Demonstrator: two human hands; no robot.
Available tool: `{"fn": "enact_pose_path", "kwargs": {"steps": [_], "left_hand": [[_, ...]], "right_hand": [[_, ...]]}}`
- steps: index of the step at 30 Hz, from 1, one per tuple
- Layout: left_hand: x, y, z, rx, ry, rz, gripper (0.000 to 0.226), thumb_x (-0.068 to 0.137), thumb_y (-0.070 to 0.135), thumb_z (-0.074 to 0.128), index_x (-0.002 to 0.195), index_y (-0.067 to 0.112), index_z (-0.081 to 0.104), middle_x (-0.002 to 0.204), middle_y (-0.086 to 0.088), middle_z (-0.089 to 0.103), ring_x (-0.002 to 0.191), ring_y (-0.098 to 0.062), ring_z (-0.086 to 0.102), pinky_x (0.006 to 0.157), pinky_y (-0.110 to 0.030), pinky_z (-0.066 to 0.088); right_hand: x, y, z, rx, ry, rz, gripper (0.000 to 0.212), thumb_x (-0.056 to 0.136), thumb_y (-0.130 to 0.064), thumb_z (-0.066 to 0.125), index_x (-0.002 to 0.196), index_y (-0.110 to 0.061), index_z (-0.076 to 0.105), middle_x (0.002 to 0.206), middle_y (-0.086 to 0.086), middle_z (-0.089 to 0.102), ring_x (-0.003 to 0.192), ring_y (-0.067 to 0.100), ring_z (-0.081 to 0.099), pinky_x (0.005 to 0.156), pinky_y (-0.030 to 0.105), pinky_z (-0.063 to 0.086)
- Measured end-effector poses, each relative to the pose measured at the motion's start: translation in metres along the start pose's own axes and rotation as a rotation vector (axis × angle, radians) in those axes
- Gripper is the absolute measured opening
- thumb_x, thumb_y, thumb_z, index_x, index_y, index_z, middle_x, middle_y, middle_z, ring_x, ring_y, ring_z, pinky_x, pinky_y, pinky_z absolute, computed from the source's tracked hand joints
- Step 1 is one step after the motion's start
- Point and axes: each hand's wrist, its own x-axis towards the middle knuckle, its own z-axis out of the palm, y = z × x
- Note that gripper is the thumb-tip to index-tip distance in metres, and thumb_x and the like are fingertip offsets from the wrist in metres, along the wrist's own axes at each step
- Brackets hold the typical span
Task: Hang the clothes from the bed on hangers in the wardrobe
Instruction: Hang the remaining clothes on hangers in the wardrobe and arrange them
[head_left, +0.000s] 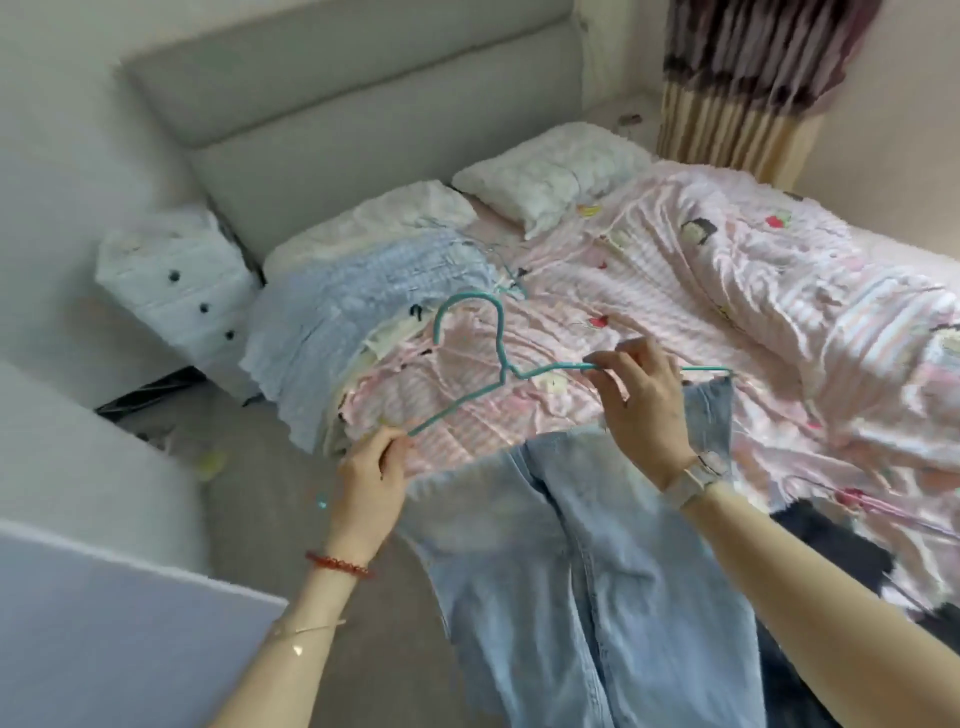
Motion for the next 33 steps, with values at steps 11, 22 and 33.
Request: {"fn": "enact_pose_path", "kwargs": {"steps": [11, 22, 33], "left_hand": [[-0.221, -0.112, -0.223, 0.341, 0.616, -0.518, 0.021, 0.088, 0.013, 0.053, 0.082, -0.003, 0.065, 0.081, -0.017, 0.066, 0.079, -0.031, 0.059, 0.068, -0.027, 0.035], [-0.427, -0.132, -0.317, 0.848, 1.013, -0.708, 0.032, 0.092, 0.015, 0.036, 0.091, 0.001, 0.064, 0.09, -0.019, 0.066, 0.088, -0.031, 0.052, 0.079, -0.043, 0.038], [-0.45, -0.087, -0.396, 0.304, 1.647, -0.702, 0.031, 0.091, 0.034, 0.045, 0.096, 0.013, 0.067, 0.093, -0.011, 0.069, 0.083, -0.003, 0.058, 0.078, -0.007, 0.041]], "right_hand": [[-0.054, -0.275, 0.109, 0.343, -0.85, -0.804, 0.04, 0.089, -0.04, 0.037, 0.098, -0.013, 0.065, 0.082, 0.007, 0.066, 0.067, 0.029, 0.063, 0.052, 0.033, 0.047], [-0.204, -0.454, 0.12, 0.706, -1.332, -1.053, 0.018, 0.092, -0.024, 0.053, 0.106, -0.018, 0.064, 0.059, -0.015, 0.051, 0.061, 0.011, 0.047, 0.058, 0.021, 0.034], [-0.327, -0.61, 0.089, 0.97, -1.451, -0.987, 0.015, 0.089, -0.017, 0.058, 0.096, -0.008, 0.068, 0.056, -0.023, 0.041, 0.052, 0.0, 0.048, 0.059, 0.014, 0.033]]}}
